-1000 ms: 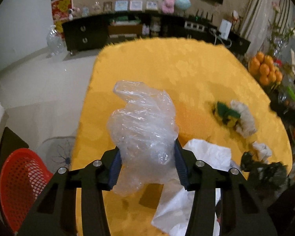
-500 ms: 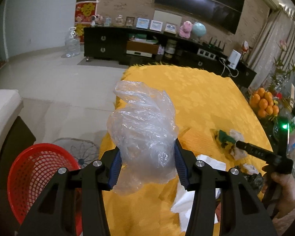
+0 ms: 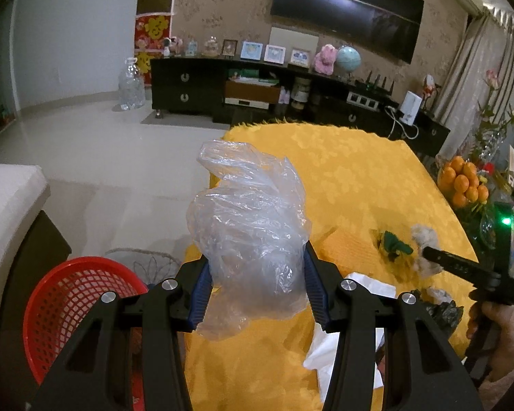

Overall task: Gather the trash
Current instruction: 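Grasp the clear plastic bag with the left gripper while the right grasps a white tissue, then carry both items to the red wastebasket and open both grippers to drop them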

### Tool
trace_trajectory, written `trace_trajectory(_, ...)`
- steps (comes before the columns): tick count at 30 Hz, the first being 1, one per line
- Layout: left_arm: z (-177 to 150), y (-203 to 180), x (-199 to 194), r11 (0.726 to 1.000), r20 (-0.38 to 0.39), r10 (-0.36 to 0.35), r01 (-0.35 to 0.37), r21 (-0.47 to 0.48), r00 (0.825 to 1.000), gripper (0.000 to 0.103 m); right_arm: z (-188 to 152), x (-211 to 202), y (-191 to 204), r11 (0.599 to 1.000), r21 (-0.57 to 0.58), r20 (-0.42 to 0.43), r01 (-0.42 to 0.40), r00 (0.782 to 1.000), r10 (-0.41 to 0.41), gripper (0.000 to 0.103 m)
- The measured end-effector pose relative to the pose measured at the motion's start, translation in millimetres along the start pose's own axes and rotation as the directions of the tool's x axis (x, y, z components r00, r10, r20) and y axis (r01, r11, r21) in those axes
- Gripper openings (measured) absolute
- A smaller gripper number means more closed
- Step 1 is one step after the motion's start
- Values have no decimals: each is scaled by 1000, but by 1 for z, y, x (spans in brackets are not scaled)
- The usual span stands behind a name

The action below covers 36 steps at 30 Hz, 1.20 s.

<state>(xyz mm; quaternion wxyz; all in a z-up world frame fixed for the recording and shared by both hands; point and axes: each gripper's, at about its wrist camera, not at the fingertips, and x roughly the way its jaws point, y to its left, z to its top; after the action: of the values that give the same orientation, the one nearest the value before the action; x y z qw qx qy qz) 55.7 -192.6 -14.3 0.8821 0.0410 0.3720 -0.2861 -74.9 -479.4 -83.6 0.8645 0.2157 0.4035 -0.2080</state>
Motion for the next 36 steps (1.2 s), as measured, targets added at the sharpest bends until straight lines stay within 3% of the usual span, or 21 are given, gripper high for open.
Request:
trace_trajectory(10, 7, 5, -22, 998, 86, 56, -56, -8, 995, 46, 11, -52, 10, 1000, -13, 164, -13, 986, 15, 31)
trace_trajectory(23, 6, 39, -40, 986, 108, 154, -146, -77, 982, 46, 12, -79, 73, 984, -151, 219, -96, 967, 128, 31)
trace_trajectory(36, -13, 92, -81, 934, 122, 345, -329, -137, 930, 46, 0, -79, 154, 934, -304, 175, -189, 952, 250, 31)
